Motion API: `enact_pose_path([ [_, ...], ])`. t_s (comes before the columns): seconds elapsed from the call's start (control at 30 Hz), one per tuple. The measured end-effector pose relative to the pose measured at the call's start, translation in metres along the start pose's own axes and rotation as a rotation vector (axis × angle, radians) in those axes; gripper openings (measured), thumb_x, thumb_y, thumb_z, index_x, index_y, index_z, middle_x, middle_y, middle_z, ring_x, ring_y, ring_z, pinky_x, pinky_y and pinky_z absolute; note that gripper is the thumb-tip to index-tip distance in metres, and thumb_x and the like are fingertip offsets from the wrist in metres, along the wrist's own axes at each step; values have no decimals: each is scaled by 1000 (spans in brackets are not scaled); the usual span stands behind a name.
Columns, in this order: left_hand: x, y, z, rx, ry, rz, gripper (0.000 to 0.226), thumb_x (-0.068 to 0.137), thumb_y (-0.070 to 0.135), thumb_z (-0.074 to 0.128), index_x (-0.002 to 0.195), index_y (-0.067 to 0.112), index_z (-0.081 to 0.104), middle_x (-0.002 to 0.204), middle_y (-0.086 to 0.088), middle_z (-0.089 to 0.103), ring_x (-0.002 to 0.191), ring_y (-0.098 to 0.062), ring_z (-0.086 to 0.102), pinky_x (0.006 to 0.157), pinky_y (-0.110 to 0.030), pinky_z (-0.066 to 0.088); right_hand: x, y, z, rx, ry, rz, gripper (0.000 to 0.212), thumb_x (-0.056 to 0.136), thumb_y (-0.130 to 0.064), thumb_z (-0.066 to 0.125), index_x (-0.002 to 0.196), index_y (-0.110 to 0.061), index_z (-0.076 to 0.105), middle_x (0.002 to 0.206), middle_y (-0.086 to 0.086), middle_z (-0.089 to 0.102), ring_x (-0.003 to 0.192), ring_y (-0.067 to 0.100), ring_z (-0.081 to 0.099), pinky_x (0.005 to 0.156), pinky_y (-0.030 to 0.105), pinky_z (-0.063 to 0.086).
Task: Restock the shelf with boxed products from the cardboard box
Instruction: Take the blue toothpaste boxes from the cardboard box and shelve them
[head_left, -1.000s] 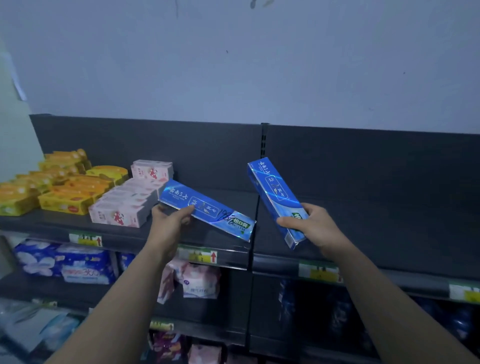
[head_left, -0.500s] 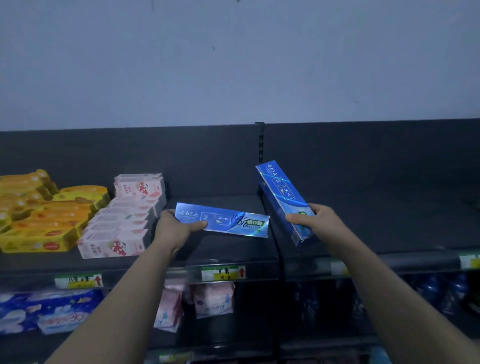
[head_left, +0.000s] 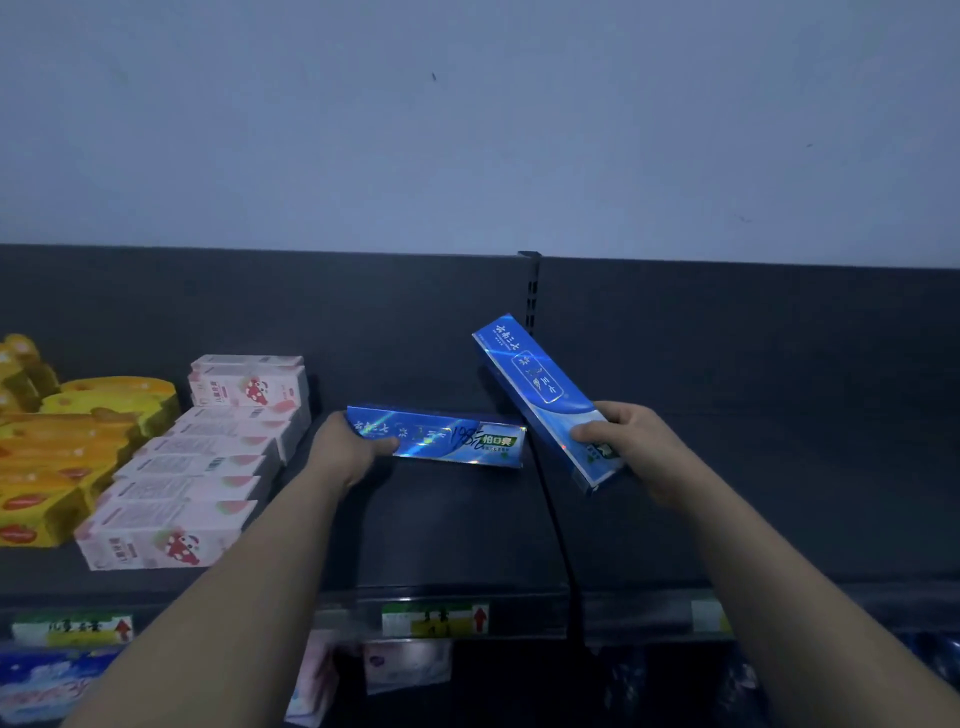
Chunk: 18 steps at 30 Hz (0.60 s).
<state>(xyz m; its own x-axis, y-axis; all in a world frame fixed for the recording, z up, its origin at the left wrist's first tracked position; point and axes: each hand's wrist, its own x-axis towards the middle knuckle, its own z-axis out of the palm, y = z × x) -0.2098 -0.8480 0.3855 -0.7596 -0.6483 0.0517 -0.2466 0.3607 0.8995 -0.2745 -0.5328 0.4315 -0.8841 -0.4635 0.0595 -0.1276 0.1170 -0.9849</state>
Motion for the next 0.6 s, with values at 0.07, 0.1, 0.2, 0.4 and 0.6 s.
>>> enact_pose_path([
  [0.07, 14, 0, 6, 33, 29, -1, 42, 69, 19, 84, 104, 9, 63, 103, -7, 69, 92, -24, 65, 86, -35, 51, 14, -1, -4, -4, -23, -6, 28, 82, -6, 68, 110, -12, 69, 100, 8, 75, 85, 22, 70, 77, 34, 53],
  [0.1, 21, 1, 9, 48, 39, 6, 40, 71, 18, 83, 104, 8, 63, 104, -7, 69, 92, -25, 64, 86, -36, 50, 21, -1, -6, -5, -34, -7, 31, 82, -4, 69, 112, -11, 69, 102, 9, 74, 85, 22, 70, 78, 33, 54],
  [0.2, 38, 5, 17, 102, 53, 4, 39, 75, 17, 79, 107, 7, 61, 103, -8, 66, 92, -27, 61, 83, -34, 47, 41, -2, -12, -24, -59, 2, 36, 79, 0, 71, 113, -11, 68, 101, 8, 75, 84, 21, 71, 78, 32, 56],
  [0.4, 66, 9, 29, 226, 98, -11, 41, 79, 17, 76, 112, 1, 57, 108, -13, 62, 102, -32, 58, 84, -34, 41, 75, 4, -19, -189, -124, -1, 47, 71, 4, 79, 115, -10, 67, 106, 6, 73, 98, 18, 69, 85, 27, 54],
  [0.6, 78, 10, 22, 195, 152, 7, 37, 89, 14, 63, 123, -2, 58, 122, -20, 62, 113, -33, 56, 94, -34, 41, 100, 12, -3, -472, -195, -17, 56, 66, 0, 82, 114, -23, 66, 109, -4, 69, 101, 13, 66, 88, 24, 52],
])
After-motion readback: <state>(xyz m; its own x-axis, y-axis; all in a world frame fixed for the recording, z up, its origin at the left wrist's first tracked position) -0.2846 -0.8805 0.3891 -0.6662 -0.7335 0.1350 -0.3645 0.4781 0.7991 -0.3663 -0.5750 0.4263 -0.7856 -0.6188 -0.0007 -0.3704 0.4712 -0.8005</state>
